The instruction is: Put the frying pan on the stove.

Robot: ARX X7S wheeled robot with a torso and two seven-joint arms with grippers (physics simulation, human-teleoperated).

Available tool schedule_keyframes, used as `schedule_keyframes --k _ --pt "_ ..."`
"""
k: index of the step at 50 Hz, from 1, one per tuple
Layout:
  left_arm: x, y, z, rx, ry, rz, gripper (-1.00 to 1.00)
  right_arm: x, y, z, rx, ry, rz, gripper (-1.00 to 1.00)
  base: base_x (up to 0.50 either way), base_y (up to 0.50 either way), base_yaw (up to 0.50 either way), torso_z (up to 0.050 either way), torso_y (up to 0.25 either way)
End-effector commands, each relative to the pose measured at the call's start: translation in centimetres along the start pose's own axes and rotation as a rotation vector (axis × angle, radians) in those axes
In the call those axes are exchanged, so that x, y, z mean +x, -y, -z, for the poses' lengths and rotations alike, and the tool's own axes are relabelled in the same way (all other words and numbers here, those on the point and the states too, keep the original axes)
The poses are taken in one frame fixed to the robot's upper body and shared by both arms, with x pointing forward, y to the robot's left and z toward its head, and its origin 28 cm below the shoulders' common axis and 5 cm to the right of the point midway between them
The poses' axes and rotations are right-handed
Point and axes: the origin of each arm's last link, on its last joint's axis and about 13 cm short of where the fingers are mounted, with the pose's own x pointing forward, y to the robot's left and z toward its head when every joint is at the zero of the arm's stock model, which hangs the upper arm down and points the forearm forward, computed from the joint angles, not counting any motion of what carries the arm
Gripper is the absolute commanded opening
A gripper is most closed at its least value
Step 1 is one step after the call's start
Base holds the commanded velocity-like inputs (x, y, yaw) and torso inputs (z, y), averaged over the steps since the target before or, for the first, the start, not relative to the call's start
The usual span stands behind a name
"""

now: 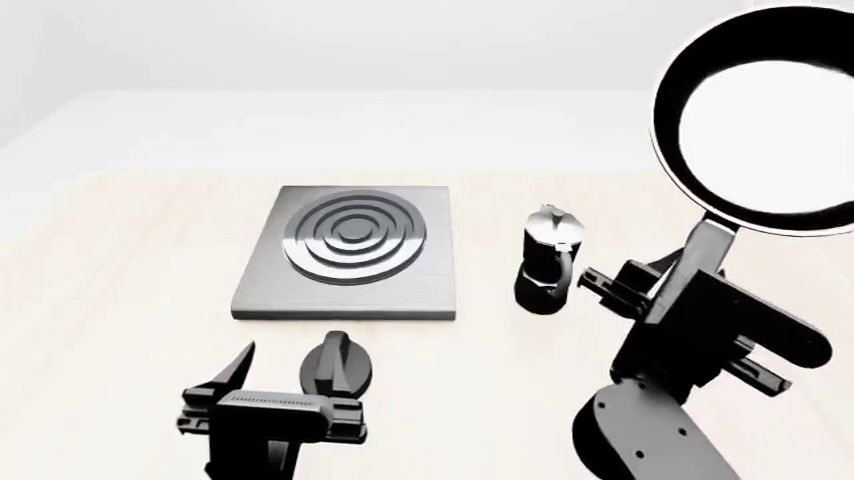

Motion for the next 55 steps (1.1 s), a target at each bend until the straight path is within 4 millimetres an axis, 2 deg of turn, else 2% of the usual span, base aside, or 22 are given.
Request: schedule_keyframes --k 1,14,16,25,39,55 --pt "-0.1 -0.1 0.0 0.0 -0.002 -0.007 1.0 -0.3 -1.3 -1.7 -0.021 0.121 -0.174 -1.0 0.0 0.0 0.0 0.0 0.01" --pt "-0.1 -0.2 -0.2 0.002 0.003 -0.008 1.0 -0.7 -2.7 -2.5 -0.042 0.154 -0.323 -1.0 0.0 0.0 0.0 0.0 0.002" --pt "-0.1 -0.3 -0.2 0.003 0.005 -0.01 1.0 -0.6 -3.1 -2.7 0.001 0.133 -0.352 -1.0 0.0 0.0 0.0 0.0 0.0" --pt "0.0 -0.3 -0.2 0.003 0.005 -0.013 1.0 -0.6 -4.2 -2.2 0.001 0.143 -0.518 -1.0 0.0 0.0 0.0 0.0 0.002" --pt "-0.1 -0.4 -0.1 0.0 0.003 -0.018 1.0 -0.9 -5.0 -2.5 0.027 0.138 -0.726 -1.0 0.0 0.0 0.0 0.001 0.001" --pt "0.0 -0.4 0.1 -0.003 0.0 -0.022 1.0 -1.1 -5.9 -2.8 -0.045 0.153 -0.939 -1.0 0.0 0.0 0.0 0.0 0.002"
